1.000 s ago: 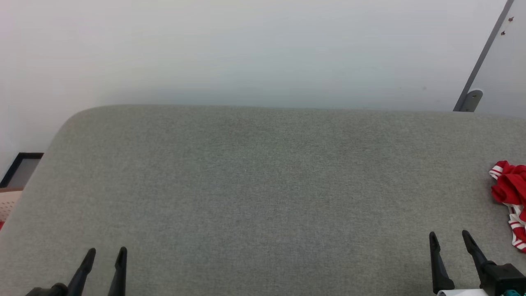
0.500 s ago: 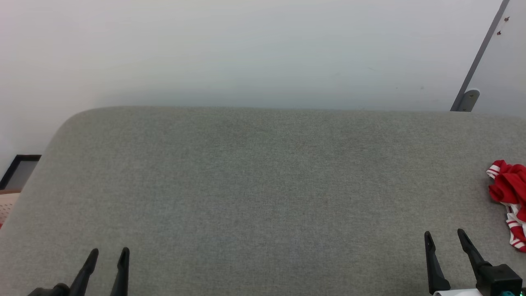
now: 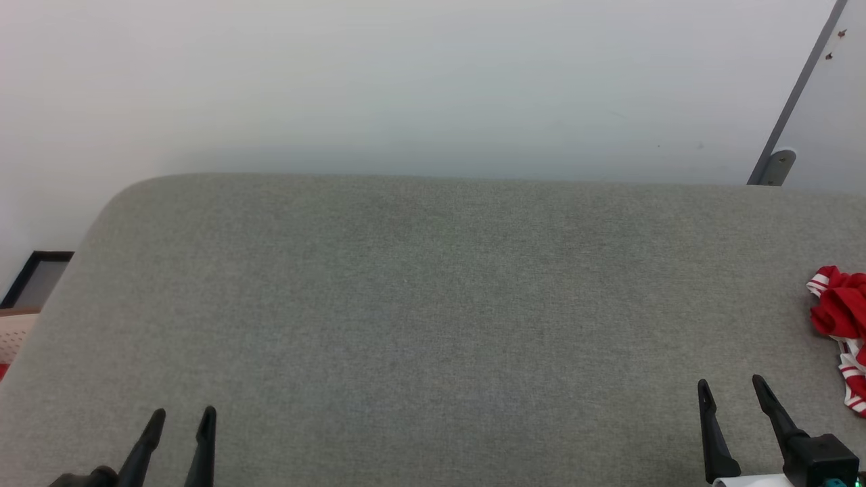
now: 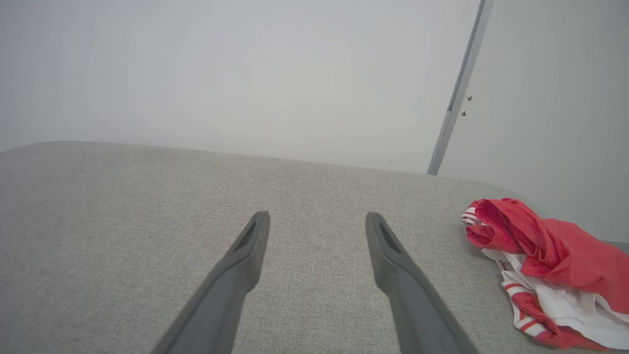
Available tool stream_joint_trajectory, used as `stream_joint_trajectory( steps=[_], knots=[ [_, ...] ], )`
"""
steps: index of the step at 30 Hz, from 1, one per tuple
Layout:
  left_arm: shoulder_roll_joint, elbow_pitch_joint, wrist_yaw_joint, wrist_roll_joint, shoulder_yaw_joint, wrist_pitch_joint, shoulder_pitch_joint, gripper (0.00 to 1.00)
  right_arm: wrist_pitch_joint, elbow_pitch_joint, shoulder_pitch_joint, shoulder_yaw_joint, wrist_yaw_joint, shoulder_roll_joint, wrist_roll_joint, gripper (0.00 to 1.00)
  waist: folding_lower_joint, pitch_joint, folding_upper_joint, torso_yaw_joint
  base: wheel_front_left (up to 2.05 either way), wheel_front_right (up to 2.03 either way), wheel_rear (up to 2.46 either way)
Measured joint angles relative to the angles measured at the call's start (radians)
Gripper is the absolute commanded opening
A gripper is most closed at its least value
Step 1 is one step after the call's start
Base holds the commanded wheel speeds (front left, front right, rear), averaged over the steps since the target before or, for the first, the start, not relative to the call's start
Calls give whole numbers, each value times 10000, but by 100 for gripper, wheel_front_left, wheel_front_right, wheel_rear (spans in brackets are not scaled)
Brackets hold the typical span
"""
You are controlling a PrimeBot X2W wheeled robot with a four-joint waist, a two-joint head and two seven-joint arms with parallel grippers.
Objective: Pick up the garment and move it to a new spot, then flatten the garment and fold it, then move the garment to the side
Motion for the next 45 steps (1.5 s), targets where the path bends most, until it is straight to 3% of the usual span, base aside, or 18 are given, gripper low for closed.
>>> stream_joint_trajectory(
  steps=[15, 16, 21, 45],
  knots=[
    [-40, -96, 0, -17, 146, 0, 20, 100, 0, -15, 0, -27, 0, 2, 6, 100, 0, 25, 0, -16, 0, 0, 0],
    [-59, -111, 0, -10, 186, 0, 28, 0, 0, -19, 0, -31, 0, 2, 6, 0, 0, 26, 0, -19, 0, 0, 0],
    [-424, 270, 4, -46, 61, 46, 171, 0, 92, 439, 74, -42, 0, 35, 44, 0, 0, 30, 0, -22, 0, 0, 0],
    [-1168, 575, 4, -3319, 359, 1133, -543, 0, 1174, 525, -269, -98, 0, 40, 4811, 0, 0, 104, 0, -59, 0, 0, 0]
  ],
)
